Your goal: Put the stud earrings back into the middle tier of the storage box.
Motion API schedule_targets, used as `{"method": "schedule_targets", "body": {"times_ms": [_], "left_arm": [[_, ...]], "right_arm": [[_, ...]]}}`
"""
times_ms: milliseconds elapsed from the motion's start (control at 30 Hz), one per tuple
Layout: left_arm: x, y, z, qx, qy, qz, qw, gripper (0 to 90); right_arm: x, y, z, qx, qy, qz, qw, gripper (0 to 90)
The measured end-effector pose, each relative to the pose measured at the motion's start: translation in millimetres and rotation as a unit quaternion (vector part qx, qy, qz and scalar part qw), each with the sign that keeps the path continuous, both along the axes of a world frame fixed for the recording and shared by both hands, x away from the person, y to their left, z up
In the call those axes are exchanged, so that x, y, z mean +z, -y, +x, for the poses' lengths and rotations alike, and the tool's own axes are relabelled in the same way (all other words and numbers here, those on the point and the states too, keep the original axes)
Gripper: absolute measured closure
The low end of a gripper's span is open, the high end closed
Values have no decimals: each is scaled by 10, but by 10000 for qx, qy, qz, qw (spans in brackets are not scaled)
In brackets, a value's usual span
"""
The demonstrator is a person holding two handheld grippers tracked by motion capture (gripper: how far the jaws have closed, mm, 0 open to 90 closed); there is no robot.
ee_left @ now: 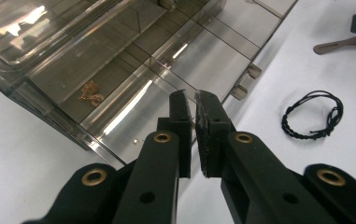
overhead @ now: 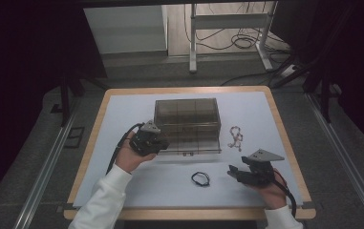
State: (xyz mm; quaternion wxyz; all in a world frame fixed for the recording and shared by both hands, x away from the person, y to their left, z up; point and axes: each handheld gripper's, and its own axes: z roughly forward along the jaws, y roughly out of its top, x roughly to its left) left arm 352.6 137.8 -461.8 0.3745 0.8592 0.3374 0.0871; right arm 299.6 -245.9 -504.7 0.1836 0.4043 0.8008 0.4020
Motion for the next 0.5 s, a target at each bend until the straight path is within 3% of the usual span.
{"method": "schedule_targets", "body": {"times_ms": [500], "left_arm": [[-54,29,114,121,-50,-7,9999,851]], "right_arm": [[-7,9,4,-7,-7,-19,10000,369]]}}
